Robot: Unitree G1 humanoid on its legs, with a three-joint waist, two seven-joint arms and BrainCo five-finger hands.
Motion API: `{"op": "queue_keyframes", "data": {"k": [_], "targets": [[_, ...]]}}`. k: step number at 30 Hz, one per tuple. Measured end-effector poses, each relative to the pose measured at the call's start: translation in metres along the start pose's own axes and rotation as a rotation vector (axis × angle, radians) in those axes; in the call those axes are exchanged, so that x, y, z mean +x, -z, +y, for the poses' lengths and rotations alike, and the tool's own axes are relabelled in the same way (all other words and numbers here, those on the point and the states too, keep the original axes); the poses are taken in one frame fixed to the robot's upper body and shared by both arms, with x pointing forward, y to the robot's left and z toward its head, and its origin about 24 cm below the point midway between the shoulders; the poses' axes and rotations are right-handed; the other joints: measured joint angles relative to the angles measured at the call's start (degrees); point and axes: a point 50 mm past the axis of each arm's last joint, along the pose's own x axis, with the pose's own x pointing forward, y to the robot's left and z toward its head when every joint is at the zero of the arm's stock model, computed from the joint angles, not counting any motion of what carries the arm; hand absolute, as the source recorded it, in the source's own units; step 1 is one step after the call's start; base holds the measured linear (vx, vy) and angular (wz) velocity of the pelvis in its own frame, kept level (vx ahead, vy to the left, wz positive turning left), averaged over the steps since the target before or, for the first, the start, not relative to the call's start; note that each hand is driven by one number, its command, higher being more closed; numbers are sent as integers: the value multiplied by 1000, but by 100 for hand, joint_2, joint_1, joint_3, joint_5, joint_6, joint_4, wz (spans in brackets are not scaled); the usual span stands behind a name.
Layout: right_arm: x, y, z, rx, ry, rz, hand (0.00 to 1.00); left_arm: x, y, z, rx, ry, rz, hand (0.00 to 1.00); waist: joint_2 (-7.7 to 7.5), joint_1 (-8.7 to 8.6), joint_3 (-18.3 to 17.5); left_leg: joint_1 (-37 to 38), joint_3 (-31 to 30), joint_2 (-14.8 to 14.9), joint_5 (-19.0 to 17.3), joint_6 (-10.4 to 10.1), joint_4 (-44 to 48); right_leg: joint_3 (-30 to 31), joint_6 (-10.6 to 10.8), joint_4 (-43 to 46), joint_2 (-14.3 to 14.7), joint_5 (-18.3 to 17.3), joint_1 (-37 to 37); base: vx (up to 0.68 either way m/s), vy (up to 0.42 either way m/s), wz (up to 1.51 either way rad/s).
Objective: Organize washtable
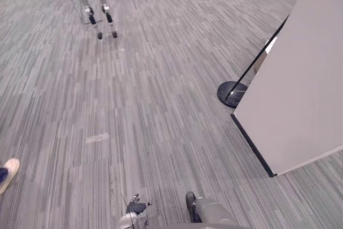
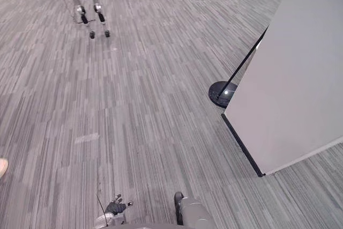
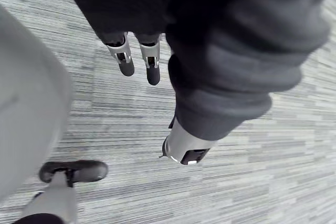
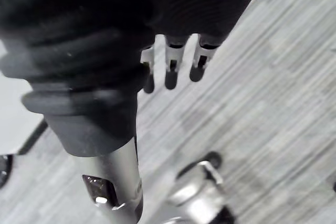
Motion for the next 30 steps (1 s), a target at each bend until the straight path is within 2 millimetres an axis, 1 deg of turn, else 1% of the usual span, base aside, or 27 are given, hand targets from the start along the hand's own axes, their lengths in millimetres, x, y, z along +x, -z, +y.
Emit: {"op": "queue_keyframes", "data": {"k": [1,2,3,4,5,6,7,8,9,10,11,12,13,14,15,16,17,18,19,21,22,24,26,27,28,29,30], "targets": [[3,-9,9,21,-15,-20,0,1,-5,4,22,-3,-14,0,-113,85,67,-216,234,8,-338,-55,74,209,-34,-262,-51,-26,606,799,-124,-62],[5,-21,17,36,-30,-57,0,2,-10,6,64,2,-28,0,-269,111,47,-613,495,6,-661,-150,-348,411,-25,-570,-181,-149,1090,610,-66,-55],[5,-25,21,34,-42,-73,0,2,-11,6,64,-1,-35,0,-280,121,-18,-799,592,12,-753,-158,-658,461,-15,-648,-246,-289,1210,558,-21,-45],[7,-37,28,35,-58,-106,0,2,-13,4,55,2,-48,0,-246,127,-32,-1079,715,26,-836,-194,-1267,519,7,-708,-284,-512,1356,508,39,-26],[8,-50,33,45,-65,-141,0,2,-13,-3,36,12,-47,0,-89,109,-15,-1311,716,8,-846,-195,-2332,547,37,-764,-273,-650,1545,512,63,-22],[9,-52,34,49,-61,-144,0,2,-13,-5,18,9,-51,0,-48,126,-9,-1378,704,-30,-842,-202,-2892,592,55,-783,-280,-718,1674,525,120,-16],[9,-54,32,51,-54,-149,0,2,-13,-5,2,3,-55,0,-39,153,-15,-1396,617,-168,-766,-287,-3873,645,85,-832,-331,-850,1846,543,146,-23],[9,-53,32,42,-54,-148,0,1,-12,-6,-5,0,-59,0,31,217,-49,-1370,273,-330,-498,-667,-5474,785,106,-972,-375,-1041,2098,543,167,-34],[8,-52,33,32,-56,-147,0,0,-11,-6,-3,-4,-61,0,73,277,-70,-1444,144,-324,-437,-765,-5829,877,88,-1012,-370,-1141,2193,666,291,-50],[8,-50,29,27,-36,-142,0,-1,-8,-4,-21,-17,-58,0,140,335,-115,-1651,41,-282,-436,-765,-6002,986,160,-1027,-390,-1376,2331,460,228,-44],[8,-45,26,28,-25,-130,0,-1,-7,-2,-27,-27,-57,0,128,382,-141,-1663,96,-290,-440,-754,-5977,1025,224,-1028,-467,-1516,2456,751,409,-61],[6,-31,18,25,0,-94,0,-3,-2,5,-39,-53,-50,0,30,476,-271,-1652,412,-295,-139,-566,-5764,1175,420,-955,-668,-1729,2669,550,307,-69],[4,-22,15,20,6,-73,0,-6,8,10,-40,-70,-24,0,-29,484,-472,-1628,660,-379,507,-210,-5558,1358,536,-470,-804,-1794,2578,848,480,-67],[3,-16,14,22,8,-59,0,-9,15,14,-39,-79,-10,0,-81,439,-594,-1598,701,-449,766,59,-5561,1410,538,-141,-873,-1793,2453,736,423,-43],[1,-4,15,30,6,-24,0,-10,16,24,-23,-103,-8,0,-298,384,-777,-1472,868,-741,824,286,-5520,1517,633,613,-1067,-1734,2200,859,481,-24],[0,6,19,35,-4,12,0,-9,12,30,-11,-116,-22,0,-480,389,-801,-1283,1012,-928,619,458,-5514,1659,940,1430,-1082,-1353,1892,693,378,-17],[0,7,19,47,0,16,0,-9,11,31,-8,-120,-23,0,-504,374,-799,-1176,1008,-986,518,512,-5524,1729,1067,1823,-1019,-1012,1774,652,349,-4],[0,8,17,49,7,17,0,-9,13,32,-5,-124,-17,0,-495,335,-764,-843,985,-1052,358,584,-5631,1788,1364,2440,-937,-428,1631,566,335,-5],[0,8,16,47,8,15,0,-9,17,33,8,-126,8,0,-427,332,-641,-354,964,-1096,200,587,-5786,1569,1454,2935,-939,-338,1508,517,324,-6],[0,6,16,44,6,2,0,-10,23,34,26,-126,30,0,-392,259,-608,197,894,-1141,68,589,-6079,1124,1306,3315,-983,-432,1240,386,262,-2],[0,6,15,37,3,-3,0,-9,24,35,71,-113,49,0,-400,194,-599,548,792,-1173,-120,569,-6368,626,1002,3357,-1027,-785,827,300,210,16],[-1,7,14,35,-1,-1,0,-8,24,33,90,-99,65,0,-388,65,-590,778,635,-1190,-188,559,-6549,190,951,2927,-1003,-1141,314,272,122,41],[-3,15,4,36,21,21,0,-8,28,28,80,-76,83,0,-355,23,-566,1007,375,-1188,-296,541,-6651,253,958,1786,-672,-1256,3,273,21,56],[-4,20,2,34,27,37,0,-8,28,29,76,-77,84,0,-352,8,-564,1048,280,-1181,-333,525,-6644,372,947,1376,-597,-1241,9,294,-40,99],[-7,33,-3,32,40,84,0,-8,28,30,76,-83,85,0,-354,-49,-565,1084,37,-1191,-387,438,-6561,622,834,446,-472,-1071,101,314,-70,123],[-10,45,-7,29,52,131,0,-10,31,33,65,-95,90,0,-408,-49,-552,1109,-165,-1277,-457,352,-6431,641,654,-129,-573,-626,150,427,-109,127],[-12,51,-8,32,56,156,0,-10,32,34,44,-104,92,0,-437,-60,-549,1156,-290,-1333,-490,303,-6383,563,686,-236,-658,-224,213,393,-101,115]]}}
